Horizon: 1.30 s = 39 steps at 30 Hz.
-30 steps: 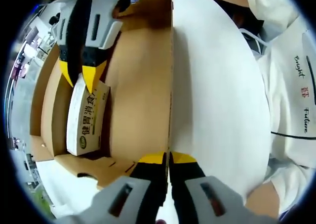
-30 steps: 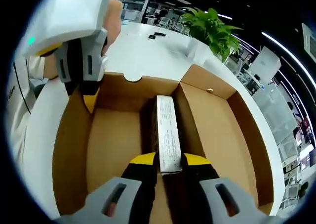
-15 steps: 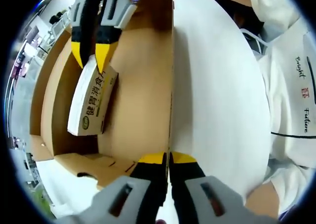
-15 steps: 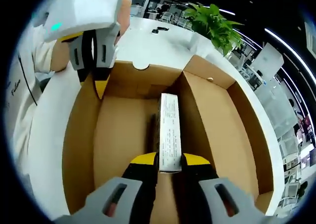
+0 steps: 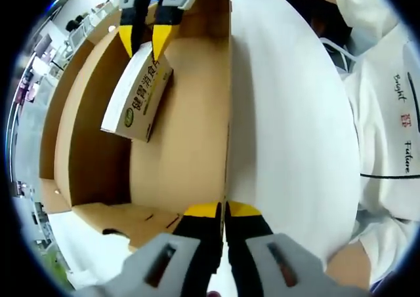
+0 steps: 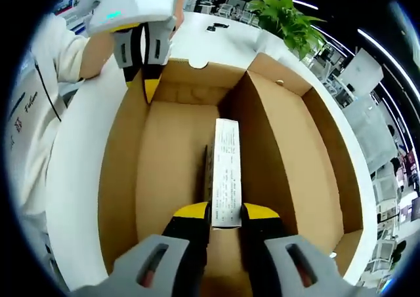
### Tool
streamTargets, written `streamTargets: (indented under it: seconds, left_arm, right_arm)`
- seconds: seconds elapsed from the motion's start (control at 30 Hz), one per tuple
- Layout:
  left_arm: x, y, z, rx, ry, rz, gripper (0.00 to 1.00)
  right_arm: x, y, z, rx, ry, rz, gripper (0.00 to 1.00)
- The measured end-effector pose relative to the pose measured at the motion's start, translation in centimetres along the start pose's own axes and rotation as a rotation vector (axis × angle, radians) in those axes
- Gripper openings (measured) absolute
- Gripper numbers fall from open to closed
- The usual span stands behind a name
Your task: Operate the shoe box by opening the lid, removing the specified soft item, and placing it in the target area until the item is outside and the box remains undamaged.
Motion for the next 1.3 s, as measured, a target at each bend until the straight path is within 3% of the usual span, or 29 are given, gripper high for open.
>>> streamTargets:
  seconds: [0.37,0.67,0.83,1.0,1.3]
  left_arm:
    - [-0.1,0.0,0.0,0.000,-0.001,0.002,0.02]
    - [-0.1,0.1,-0.1,0.002,-0.001,0.001,0.02]
    - [-0.1,0.1,-0.1,0.003,-0.002,0.002,0.02]
    - [-0.1,0.2,-0.2,0.005,0.000,0.000,0.02]
    - [-0.1,0.3,-0.2,0.006,0.000,0.002,0.02]
  right_arm:
    - [-1.4,1.5,-0.4,-0.097,-0.056,0.099,0.19]
    - [-1.6,1.6,-0.3,-0.056,-0.052,0.083,0.20]
    - [-1.1,2.1,-0.2,0.000,-0.065,0.072,0.27]
    - [-0.6,2.4,-0.7,0.061,-0.066,0.059,0.22]
    - [0.9,2.6,-0.2,0.064,-0.126,0.079,0.24]
Point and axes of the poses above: the point that each gripper's makers call its tool centre point, and the gripper's own axes: x roughly forward along the fingers, z roughly to its left, y roughly out of its underside, the point moved 9 cm from there along -x, roughly backward along the fingers, and after that the axes turned 8 degrees about -z, right-handed, at the moved point
